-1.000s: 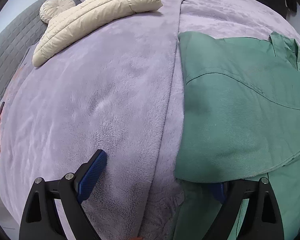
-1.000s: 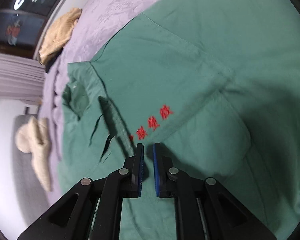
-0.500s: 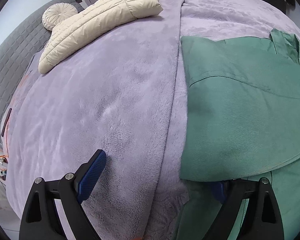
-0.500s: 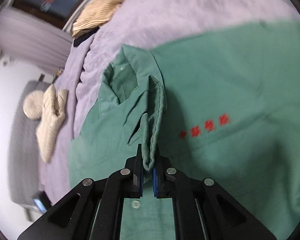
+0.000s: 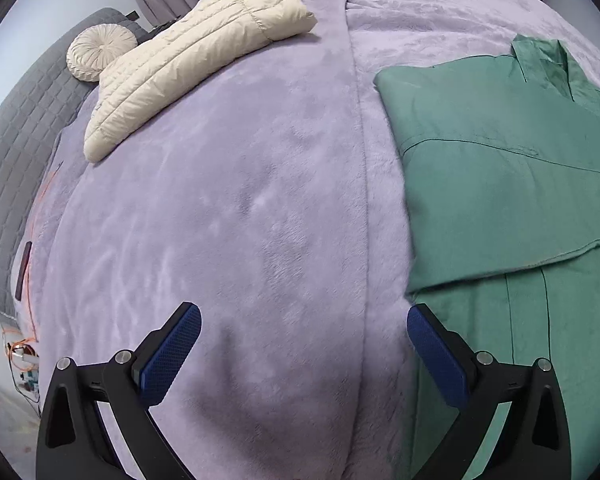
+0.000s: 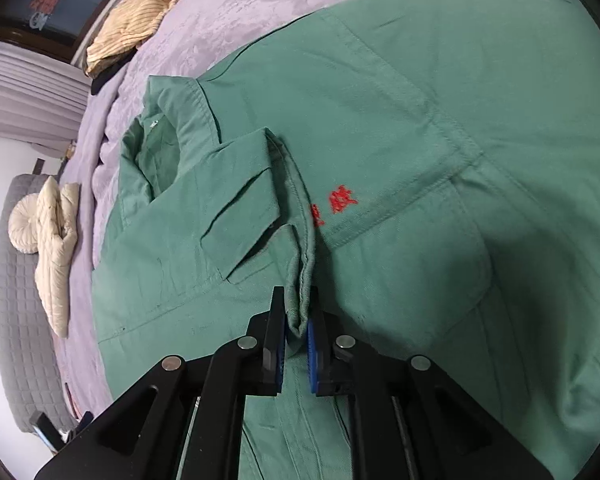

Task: Fold small clothes

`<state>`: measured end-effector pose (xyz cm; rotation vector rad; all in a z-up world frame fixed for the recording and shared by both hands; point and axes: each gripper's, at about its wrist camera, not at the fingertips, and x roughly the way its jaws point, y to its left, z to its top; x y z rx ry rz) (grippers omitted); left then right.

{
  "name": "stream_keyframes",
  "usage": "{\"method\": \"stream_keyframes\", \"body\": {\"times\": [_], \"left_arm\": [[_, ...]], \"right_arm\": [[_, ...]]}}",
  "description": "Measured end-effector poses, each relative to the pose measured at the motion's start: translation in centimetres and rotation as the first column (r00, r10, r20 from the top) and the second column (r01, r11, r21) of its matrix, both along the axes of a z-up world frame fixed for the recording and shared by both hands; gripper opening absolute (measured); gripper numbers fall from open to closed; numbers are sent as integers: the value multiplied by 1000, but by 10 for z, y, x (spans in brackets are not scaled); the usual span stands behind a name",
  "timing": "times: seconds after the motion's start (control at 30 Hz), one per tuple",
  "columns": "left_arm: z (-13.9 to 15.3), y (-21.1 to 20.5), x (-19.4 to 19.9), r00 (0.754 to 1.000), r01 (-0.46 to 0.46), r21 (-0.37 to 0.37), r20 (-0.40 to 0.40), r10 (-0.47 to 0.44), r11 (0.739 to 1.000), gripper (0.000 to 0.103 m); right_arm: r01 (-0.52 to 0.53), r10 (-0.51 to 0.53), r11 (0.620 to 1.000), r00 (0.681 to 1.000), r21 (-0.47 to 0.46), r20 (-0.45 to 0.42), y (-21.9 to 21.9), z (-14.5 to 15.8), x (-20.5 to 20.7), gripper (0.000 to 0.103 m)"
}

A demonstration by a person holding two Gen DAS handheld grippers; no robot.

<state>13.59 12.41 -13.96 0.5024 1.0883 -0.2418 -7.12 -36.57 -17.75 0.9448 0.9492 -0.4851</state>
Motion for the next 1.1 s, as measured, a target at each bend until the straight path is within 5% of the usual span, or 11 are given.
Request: {"method": "stream_keyframes", "body": {"times": [0.13,0.33,0.5,0.67,0.9,1.03,1.1], "left_arm": [[14,5,13,999,-52,-53,-8,51,997,103],[10,-48,32,999,-48,-158,-17,45,986,103],[-42,-82,31,991,-37,-83,-129,26,996,103],[-46,-71,24,989,-39,-87,-145,26,995,103],[-25,-74,11,985,-15,-32,-170,9,999,103],[-10,-92,-10,980,31,-45,-197,-39,999,103],[-4,-102,-25,976,63,-49,-206,-72,997,103]], "right_arm": [[21,-26,996,997,-85,-68,8,20,-14,18],[-44,49,993,998,-112,39,19,41,-2,18],[-95,90,993,994,-72,-70,22,1,22,13],[-54,54,998,998,-16,-19,13,-1,-8,13],[-28,28,998,1000,61,-6,13,11,-52,23],[2,-2,995,1000,99,5,21,18,-75,48],[15,-17,992,1000,122,13,24,21,-86,48]]}}
